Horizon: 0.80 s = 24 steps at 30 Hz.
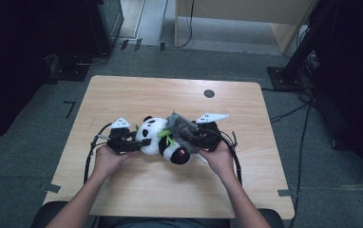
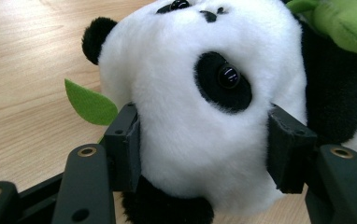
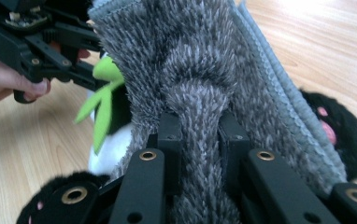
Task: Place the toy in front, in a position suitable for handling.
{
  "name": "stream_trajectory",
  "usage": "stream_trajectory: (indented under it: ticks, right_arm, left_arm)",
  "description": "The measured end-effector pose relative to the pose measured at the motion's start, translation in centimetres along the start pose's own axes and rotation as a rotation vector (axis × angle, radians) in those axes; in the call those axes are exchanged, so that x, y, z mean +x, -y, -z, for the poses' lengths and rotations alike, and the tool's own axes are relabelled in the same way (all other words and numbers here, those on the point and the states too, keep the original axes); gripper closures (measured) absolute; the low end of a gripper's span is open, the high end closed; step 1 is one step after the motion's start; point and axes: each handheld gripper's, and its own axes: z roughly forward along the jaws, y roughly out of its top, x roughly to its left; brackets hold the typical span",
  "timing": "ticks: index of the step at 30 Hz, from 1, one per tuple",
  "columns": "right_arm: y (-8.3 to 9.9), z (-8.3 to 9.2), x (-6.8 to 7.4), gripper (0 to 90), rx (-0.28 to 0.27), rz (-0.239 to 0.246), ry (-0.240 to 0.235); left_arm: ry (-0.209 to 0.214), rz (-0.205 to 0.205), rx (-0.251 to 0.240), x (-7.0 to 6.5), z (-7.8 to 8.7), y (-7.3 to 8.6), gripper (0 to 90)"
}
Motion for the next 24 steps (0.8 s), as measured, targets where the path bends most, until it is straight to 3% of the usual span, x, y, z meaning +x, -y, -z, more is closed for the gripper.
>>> stream_trajectory:
  ticks: [10, 17, 24]
  right_arm:
    - [1.9, 1.1, -1.3, 75.7, 0.015, -0.024, -0.003]
    - [3.2, 1.5, -2.1, 75.7, 0.069, -0.026, 0.033]
    - [4.5, 1.1, -3.2, 75.9, 0.130, -0.071, 0.061]
  left_arm:
    - [0.008, 0.012, 0.007, 0.1, 0.0, -0.1, 39.9]
    - [0.012, 0.019, 0.010, 0.2, 0.0, -0.1, 39.8]
    - [0.019, 0.024, 0.011, 0.3, 0.0, -0.2, 39.6]
